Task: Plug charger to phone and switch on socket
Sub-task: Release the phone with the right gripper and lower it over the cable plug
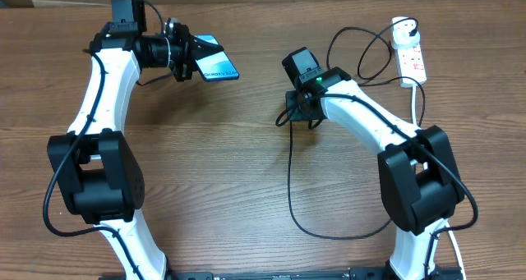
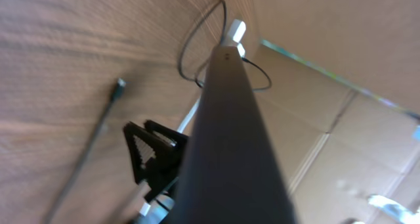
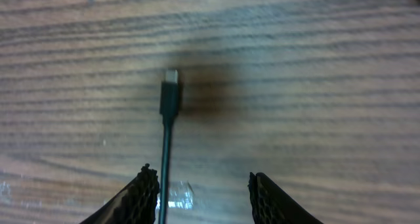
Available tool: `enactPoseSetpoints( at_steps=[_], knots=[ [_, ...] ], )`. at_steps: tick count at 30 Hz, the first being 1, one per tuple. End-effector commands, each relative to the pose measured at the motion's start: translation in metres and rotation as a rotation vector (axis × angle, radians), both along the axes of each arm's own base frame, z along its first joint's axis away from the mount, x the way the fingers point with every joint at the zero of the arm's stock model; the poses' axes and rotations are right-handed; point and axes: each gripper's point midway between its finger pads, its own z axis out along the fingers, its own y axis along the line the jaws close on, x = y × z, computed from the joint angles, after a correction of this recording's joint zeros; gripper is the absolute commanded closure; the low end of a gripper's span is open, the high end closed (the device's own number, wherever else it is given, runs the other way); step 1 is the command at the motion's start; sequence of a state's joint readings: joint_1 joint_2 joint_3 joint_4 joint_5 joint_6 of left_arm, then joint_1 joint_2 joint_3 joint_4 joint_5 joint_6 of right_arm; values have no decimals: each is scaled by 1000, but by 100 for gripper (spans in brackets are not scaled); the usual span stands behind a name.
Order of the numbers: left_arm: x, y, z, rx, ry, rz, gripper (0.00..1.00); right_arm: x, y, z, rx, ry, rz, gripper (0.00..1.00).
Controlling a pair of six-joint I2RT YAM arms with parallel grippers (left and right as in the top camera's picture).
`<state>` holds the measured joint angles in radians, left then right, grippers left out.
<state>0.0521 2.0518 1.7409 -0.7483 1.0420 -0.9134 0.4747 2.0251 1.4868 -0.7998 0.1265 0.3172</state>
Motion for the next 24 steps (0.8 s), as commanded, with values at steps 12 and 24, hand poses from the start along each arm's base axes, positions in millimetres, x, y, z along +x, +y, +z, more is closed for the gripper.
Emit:
enactPoseSetpoints(
  at_steps=[12, 24],
  knots=[
    [-18, -20, 47, -150, -173, -165, 96, 11, 31, -6, 40, -47, 51, 61],
    [-20, -20, 46, -145, -184, -173, 96, 12, 37, -20, 44, -42, 34, 62]
  ],
)
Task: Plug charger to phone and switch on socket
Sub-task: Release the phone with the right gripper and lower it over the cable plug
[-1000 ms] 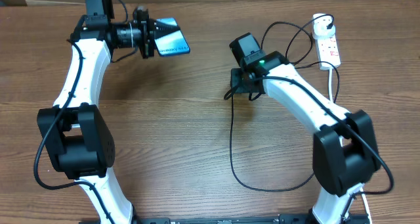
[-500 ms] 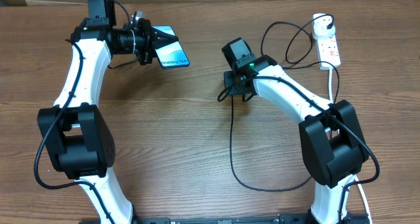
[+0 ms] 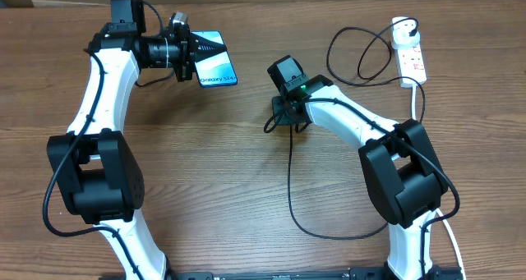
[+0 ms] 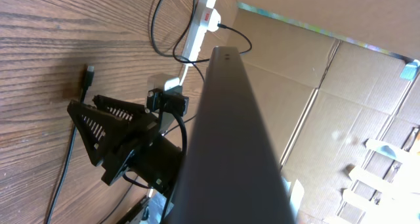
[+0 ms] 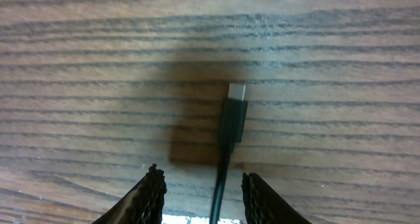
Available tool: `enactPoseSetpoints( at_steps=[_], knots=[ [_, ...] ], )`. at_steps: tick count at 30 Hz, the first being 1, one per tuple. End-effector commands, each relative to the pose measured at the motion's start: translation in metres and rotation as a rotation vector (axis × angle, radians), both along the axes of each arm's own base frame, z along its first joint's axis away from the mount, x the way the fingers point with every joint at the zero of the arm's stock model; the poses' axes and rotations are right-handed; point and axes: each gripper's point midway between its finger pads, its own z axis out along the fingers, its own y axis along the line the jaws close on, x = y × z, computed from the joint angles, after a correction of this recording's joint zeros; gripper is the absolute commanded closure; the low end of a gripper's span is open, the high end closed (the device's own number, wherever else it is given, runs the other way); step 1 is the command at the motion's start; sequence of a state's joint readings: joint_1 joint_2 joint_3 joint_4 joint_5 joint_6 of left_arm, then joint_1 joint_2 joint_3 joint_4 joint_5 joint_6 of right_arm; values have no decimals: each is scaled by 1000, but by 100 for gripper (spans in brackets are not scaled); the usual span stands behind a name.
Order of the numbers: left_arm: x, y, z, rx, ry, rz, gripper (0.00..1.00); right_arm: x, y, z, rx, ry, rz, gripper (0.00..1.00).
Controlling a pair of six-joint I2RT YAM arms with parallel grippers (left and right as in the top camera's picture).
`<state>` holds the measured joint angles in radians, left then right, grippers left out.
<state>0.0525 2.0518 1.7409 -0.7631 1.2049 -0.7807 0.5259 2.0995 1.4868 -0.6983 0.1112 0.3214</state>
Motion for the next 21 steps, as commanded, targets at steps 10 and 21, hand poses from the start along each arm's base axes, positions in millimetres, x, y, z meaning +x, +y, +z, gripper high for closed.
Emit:
enactPoseSetpoints(
  at_steps=[10, 21],
  knots=[
    [-11, -7, 22, -33, -65, -52, 96, 13, 2, -7, -4, -29, -30, 63],
    [-11, -8, 22, -31, -64, -51, 96, 12, -6, -21, -16, 5, -44, 64]
  ],
)
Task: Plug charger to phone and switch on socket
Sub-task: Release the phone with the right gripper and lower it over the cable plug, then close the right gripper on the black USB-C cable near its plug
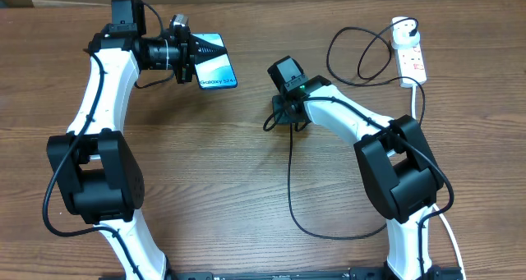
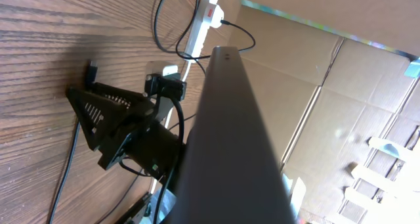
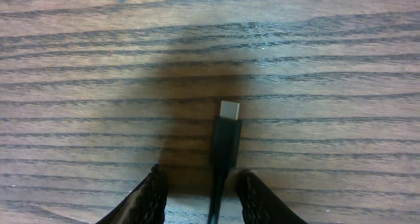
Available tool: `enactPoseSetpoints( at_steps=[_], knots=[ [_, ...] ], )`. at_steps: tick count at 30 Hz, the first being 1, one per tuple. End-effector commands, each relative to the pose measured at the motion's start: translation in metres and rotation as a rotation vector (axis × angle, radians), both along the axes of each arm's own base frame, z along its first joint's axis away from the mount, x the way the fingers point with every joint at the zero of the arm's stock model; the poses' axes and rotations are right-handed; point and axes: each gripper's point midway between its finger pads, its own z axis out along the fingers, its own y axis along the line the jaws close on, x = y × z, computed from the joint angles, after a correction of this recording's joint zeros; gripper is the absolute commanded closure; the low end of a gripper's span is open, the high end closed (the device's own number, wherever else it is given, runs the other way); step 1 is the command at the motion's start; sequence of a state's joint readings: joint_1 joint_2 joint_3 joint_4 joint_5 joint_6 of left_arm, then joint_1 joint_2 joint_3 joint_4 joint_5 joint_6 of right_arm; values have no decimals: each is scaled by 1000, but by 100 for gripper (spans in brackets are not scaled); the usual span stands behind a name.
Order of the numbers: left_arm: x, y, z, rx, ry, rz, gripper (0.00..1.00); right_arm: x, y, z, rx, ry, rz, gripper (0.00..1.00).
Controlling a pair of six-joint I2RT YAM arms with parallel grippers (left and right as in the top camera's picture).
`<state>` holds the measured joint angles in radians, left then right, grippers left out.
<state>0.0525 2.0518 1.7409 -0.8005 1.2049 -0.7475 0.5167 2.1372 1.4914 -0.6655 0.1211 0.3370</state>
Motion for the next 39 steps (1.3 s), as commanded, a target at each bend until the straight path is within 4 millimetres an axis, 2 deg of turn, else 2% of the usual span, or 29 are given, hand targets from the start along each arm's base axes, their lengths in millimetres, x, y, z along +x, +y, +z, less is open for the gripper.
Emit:
enactPoseSetpoints(
  at_steps=[1, 14, 18, 25, 33, 39],
  knots=[
    [-6, -7, 24, -36, -70, -40, 96, 4, -4, -9, -14, 11, -17, 64],
    [-6, -7, 24, -36, -70, -40, 96, 2, -12, -11, -24, 29, -25, 63],
    [-6, -7, 24, -36, -70, -40, 96, 3, -11, -11, -22, 26, -26, 58],
    [-6, -7, 24, -36, -70, -40, 96, 1, -5, -13, 13, 34, -15, 68],
    [-6, -7, 24, -37, -70, -40, 96, -1, -9, -17, 46, 67, -24, 77],
    [-7, -7, 24, -37, -66, -40, 96, -8, -13, -29, 91, 140, -33, 78]
  ],
)
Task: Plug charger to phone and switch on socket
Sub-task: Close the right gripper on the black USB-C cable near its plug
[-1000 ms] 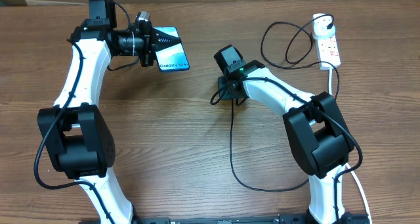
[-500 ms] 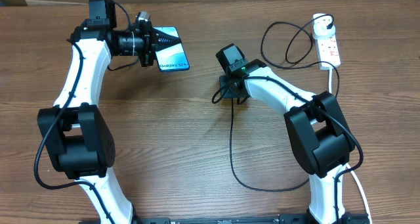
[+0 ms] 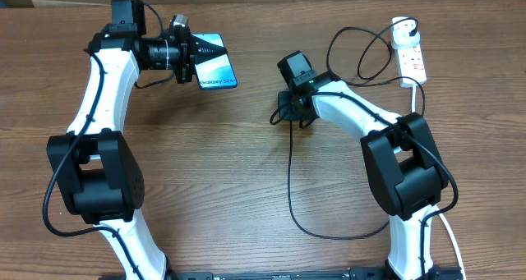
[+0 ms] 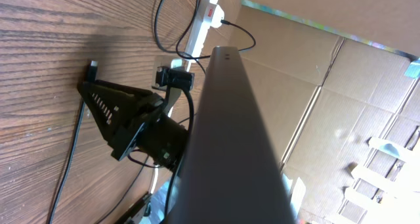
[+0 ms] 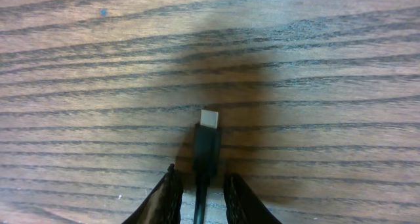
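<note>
My left gripper (image 3: 191, 58) is shut on the blue phone (image 3: 215, 69), holding it off the table at the far left. The phone's dark edge (image 4: 230, 138) fills the left wrist view and hides my left fingers. The black charger plug (image 5: 207, 135) lies flat on the wood, metal tip pointing away. My right gripper (image 5: 200, 178) is low over it, a finger (image 5: 170, 191) on each side of the cable just behind the plug, with a narrow gap either side. The white power strip (image 3: 410, 58) lies at the far right with the charger adapter in it.
The black cable (image 3: 289, 181) runs from the plug toward the front, loops round and goes back up the right side to the power strip, with extra loops (image 3: 362, 54) beside it. Cardboard boxes stand beyond the table in the left wrist view.
My right gripper's fingers have drawn much closer together around the cable behind the plug. The right arm sits slightly further right. The left arm and phone have not moved.
At first my left gripper held the phone more tilted, and my open right gripper hung with the plug off to its left. Then the phone was turned and the plug lay between the right fingers. The fingers have since come lower and narrower around the cable.
</note>
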Available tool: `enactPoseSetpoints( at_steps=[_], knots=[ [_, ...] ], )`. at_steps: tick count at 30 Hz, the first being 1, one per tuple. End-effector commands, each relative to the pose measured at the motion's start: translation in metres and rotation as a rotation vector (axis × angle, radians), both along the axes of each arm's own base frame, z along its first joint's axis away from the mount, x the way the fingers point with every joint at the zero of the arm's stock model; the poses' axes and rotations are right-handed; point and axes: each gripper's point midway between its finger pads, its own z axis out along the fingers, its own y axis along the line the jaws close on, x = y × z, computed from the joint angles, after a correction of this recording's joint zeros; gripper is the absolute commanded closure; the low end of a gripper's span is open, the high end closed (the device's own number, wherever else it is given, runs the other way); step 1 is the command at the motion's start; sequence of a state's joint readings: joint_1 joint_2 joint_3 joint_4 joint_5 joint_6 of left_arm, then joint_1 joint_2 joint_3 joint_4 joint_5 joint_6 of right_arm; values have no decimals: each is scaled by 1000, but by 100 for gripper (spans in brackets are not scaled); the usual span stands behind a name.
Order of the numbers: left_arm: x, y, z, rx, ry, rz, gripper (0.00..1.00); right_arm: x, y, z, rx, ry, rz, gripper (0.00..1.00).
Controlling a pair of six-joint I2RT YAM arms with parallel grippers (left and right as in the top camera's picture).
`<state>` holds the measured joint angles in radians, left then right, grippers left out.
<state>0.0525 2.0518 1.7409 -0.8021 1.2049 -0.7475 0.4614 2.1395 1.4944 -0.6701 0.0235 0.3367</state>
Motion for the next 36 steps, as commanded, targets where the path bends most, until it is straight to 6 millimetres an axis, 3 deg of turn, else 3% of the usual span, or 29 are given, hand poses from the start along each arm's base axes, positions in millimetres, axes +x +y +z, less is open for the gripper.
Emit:
enactPoseSetpoints(
  at_steps=[1, 14, 32, 33, 35, 36],
  knots=[
    [-6, -7, 24, -37, -67, -40, 96, -13, -4, -29, 15, 102, 2, 78],
    [-6, -8, 24, -37, -67, -41, 96, -30, -10, -48, -13, 188, 20, 77],
    [-7, -9, 24, -37, -67, -44, 96, -20, -6, -46, 5, 145, 29, 77],
    [-7, -9, 24, -37, -67, -44, 96, -20, -6, -46, 5, 144, 28, 78],
    [-7, -9, 24, -37, -67, -45, 96, -19, -7, -46, 6, 144, 25, 94],
    [-7, -9, 24, -37, -67, -45, 96, -20, -7, -46, 9, 147, 25, 96]
  ],
)
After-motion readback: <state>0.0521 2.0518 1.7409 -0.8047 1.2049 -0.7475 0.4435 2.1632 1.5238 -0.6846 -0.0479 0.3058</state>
